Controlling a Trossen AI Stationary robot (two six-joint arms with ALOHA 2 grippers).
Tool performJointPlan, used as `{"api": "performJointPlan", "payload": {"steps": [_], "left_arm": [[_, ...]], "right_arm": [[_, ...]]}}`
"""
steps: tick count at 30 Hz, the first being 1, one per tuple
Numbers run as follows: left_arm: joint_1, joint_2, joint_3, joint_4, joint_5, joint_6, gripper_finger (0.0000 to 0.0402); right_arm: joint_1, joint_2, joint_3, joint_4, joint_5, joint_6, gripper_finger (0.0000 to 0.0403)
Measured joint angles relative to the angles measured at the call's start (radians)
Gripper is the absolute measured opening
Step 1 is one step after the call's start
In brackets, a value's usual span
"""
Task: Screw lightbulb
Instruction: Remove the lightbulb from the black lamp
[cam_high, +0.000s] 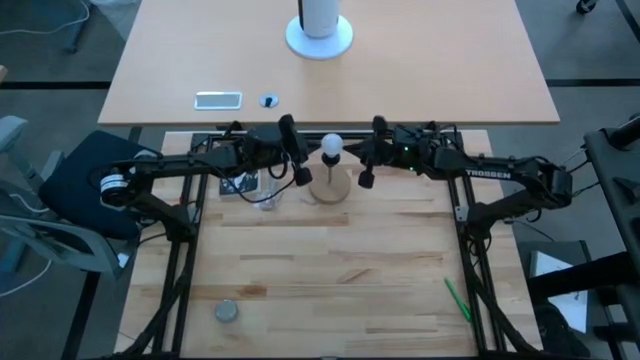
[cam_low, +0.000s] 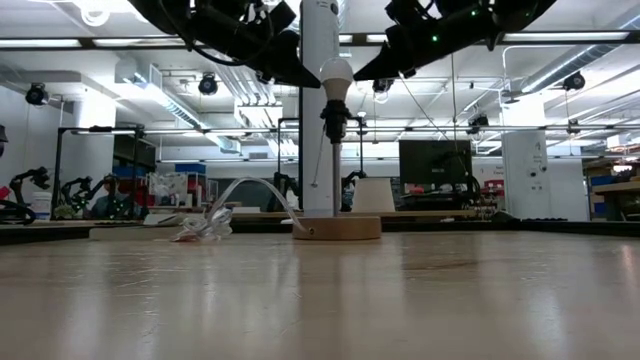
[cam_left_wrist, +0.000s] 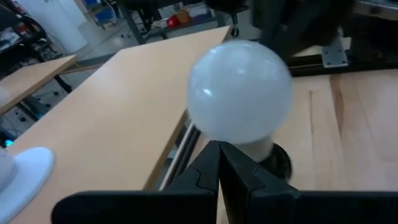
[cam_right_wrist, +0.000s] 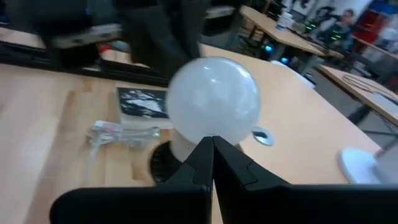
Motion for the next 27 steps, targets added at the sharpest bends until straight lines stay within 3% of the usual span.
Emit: {"api": "performJointPlan", "payload": {"steps": [10,15,18,23,27], "left_arm": [[-0.003,-0.004,0.0,-0.044,0.002,0.0,0.0],[-0.002,-0.011,0.0,-0.105,-0.122,-0.004,0.0],[-0.002,-0.013,0.0,-0.113,-0.141,-0.013,0.0],[-0.002,-0.015,0.0,-0.013,-0.119,0.009,0.0],[-0.002,-0.015,0.0,0.026,-0.028,0.035,0.0]], "right_arm": [[0.0,0.002,-0.003,0.001,0.022,-0.001,0.0],[0.0,0.001,-0.008,-0.002,0.051,-0.01,0.0],[0.0,-0.012,-0.012,-0.037,0.055,-0.01,0.0],[0.007,-0.045,-0.014,-0.076,-0.009,-0.029,0.0],[0.009,-0.05,-0.014,-0.055,-0.069,-0.032,0.0]]}}
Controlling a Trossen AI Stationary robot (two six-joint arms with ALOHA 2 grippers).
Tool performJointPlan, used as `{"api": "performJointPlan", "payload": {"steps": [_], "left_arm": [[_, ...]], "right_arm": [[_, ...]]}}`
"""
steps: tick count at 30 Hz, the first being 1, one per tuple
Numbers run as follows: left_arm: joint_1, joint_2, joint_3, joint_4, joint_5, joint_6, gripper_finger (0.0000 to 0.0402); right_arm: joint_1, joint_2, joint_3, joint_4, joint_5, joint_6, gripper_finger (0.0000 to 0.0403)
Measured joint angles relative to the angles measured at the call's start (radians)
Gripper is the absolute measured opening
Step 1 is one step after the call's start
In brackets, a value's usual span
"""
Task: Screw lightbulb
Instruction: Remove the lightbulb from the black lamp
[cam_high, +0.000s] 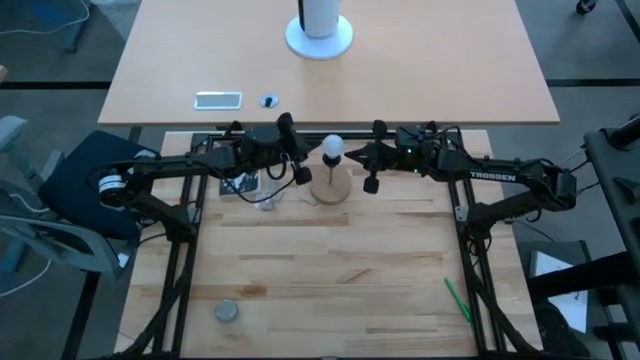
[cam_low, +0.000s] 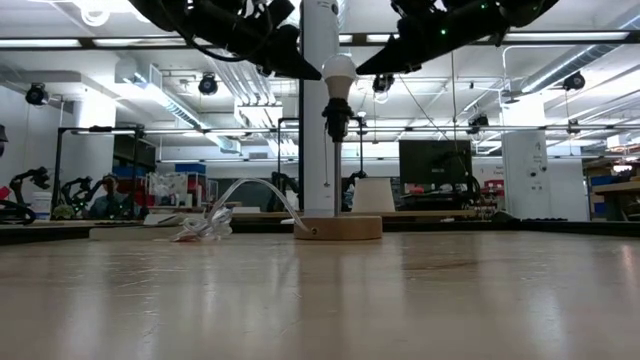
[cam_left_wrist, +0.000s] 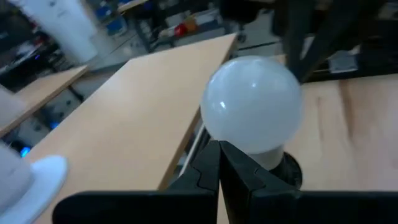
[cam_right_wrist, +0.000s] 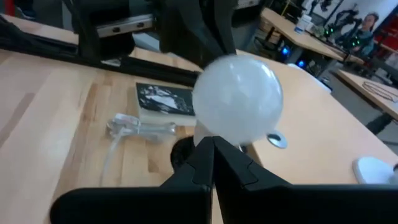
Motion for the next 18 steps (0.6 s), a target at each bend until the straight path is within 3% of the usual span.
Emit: {"api": "performJointPlan", "payload": {"steps": [18], "left_arm": [[-0.003,0.003,0.0,-0.078,0.058,0.01,0.0]], "right_arm": [[-0.01,0.044,-0.005,0.065,0.093,0.032,0.0]]}}
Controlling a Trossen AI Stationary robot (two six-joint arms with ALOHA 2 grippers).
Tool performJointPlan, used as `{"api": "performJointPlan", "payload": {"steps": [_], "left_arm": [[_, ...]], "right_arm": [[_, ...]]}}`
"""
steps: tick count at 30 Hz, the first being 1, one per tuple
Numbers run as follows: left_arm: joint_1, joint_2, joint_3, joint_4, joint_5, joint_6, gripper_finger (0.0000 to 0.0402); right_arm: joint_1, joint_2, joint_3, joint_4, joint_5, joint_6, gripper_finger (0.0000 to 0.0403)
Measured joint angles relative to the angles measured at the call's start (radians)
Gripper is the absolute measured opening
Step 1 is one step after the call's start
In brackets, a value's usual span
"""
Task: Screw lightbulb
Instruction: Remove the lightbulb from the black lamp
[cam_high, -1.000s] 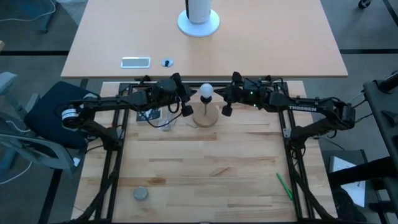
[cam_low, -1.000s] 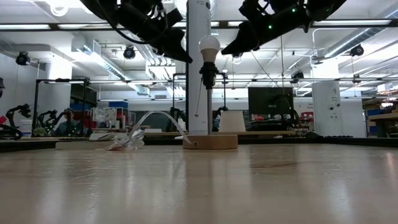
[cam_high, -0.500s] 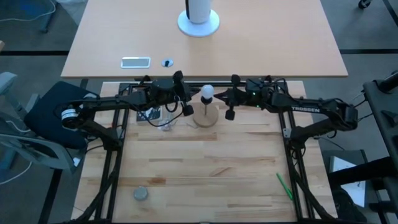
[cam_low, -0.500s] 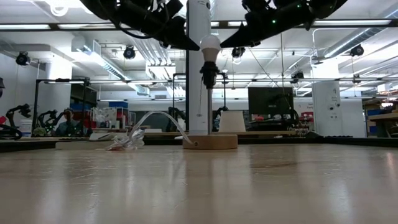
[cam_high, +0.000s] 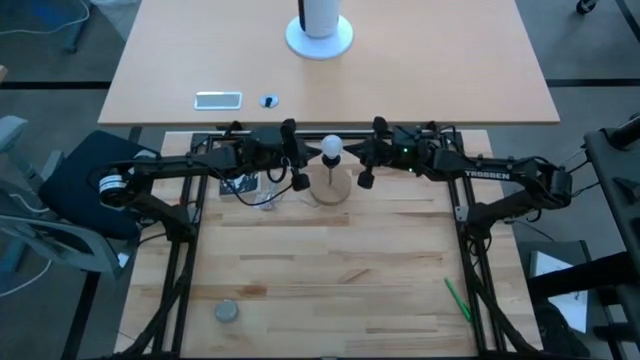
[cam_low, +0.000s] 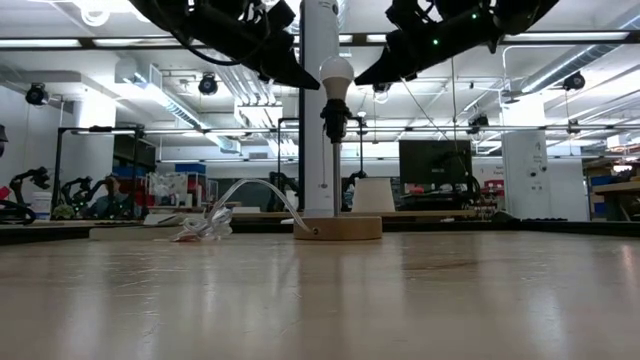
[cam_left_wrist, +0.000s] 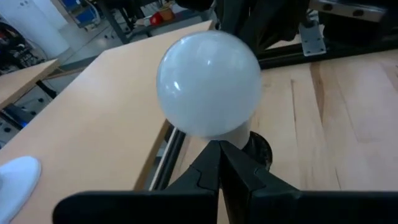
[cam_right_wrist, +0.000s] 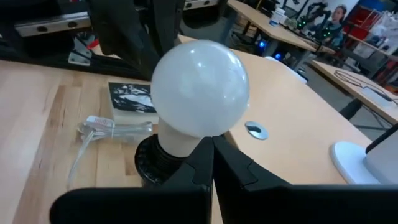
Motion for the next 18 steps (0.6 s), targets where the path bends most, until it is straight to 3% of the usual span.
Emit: {"api": "performJointPlan", "payload": {"steps": [6,11,18], "left_arm": [[0.0,-0.013,0.0,-0.043,-0.072,-0.025,0.0],[0.001,-0.006,0.0,0.012,-0.104,-0.024,0.0],[0.001,-0.003,0.0,0.029,0.014,-0.018,0.0]], "right_arm": [[0.0,-0.018,-0.007,-0.071,-0.003,0.004,0.0],[0.005,-0.021,-0.014,-0.07,-0.079,0.004,0.0],[0.0,-0.006,-0.016,0.019,-0.075,0.012,0.0]]}}
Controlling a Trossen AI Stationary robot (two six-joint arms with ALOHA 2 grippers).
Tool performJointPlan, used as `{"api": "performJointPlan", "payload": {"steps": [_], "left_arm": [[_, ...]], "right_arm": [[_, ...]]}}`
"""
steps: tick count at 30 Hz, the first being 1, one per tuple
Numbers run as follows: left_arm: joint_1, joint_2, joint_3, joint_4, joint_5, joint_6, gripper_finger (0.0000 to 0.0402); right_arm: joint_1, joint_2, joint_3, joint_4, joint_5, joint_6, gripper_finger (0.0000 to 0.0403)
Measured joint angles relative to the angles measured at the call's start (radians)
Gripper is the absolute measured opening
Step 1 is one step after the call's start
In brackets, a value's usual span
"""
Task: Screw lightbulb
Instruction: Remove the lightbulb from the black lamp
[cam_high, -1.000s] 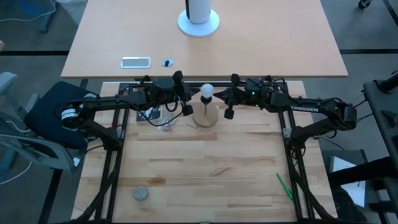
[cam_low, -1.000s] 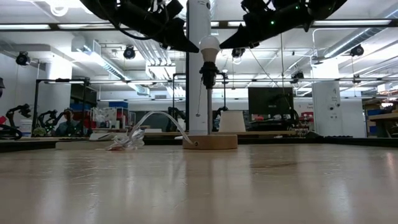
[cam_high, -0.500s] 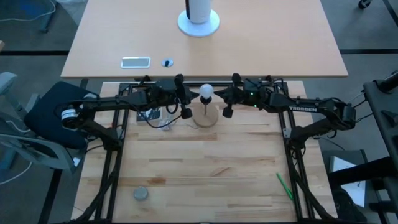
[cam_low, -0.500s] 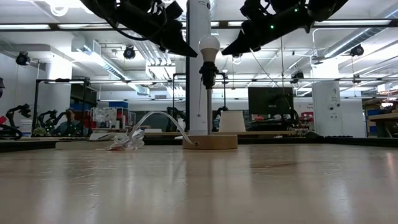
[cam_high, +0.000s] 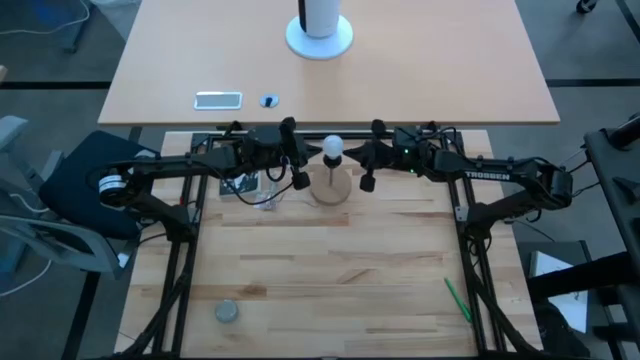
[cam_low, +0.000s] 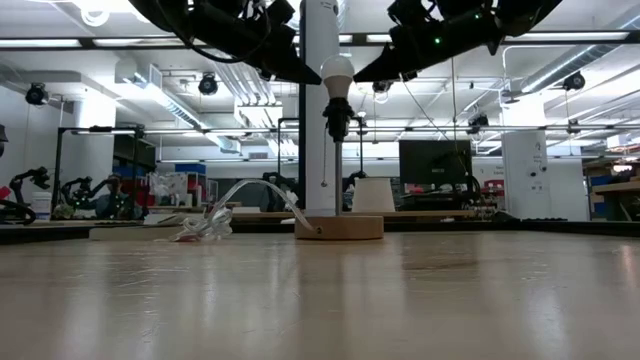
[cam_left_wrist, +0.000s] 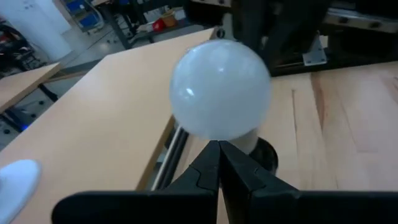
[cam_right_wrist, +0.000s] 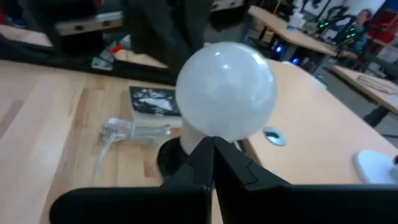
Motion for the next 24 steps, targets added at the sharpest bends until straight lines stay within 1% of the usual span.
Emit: {"api": "performJointPlan", "payload": {"steps": [5,9,12,15,17,20,22,24], "left_arm": [[0.0,0.0,0.0,-0.001,0.013,0.002,0.0],[0.0,0.0,0.0,-0.028,0.01,0.003,0.0],[0.0,-0.001,0.0,-0.027,-0.002,0.002,0.0],[-0.001,-0.002,0.0,-0.028,-0.071,0.0,0.0],[0.0,-0.002,0.0,-0.025,-0.105,0.0,0.0],[0.0,0.002,0.0,0.007,-0.106,0.001,0.0],[0.0,0.01,0.0,0.034,-0.085,0.013,0.0],[0.0,0.016,0.0,0.047,-0.043,0.025,0.0]], "right_arm": [[0.0,0.0,-0.002,0.018,0.099,0.009,0.0],[0.0,0.0,-0.01,-0.002,0.124,0.016,0.0],[0.0,0.0,-0.01,-0.016,0.124,0.022,0.0],[0.003,-0.004,-0.01,-0.042,0.122,0.022,0.0],[0.003,-0.007,-0.01,-0.056,0.091,0.014,0.0],[0.003,-0.008,-0.01,-0.05,0.019,0.006,0.0],[0.003,-0.007,-0.01,-0.029,0.011,0.007,0.0],[0.004,-0.004,-0.01,-0.016,0.009,0.006,0.0]]}}
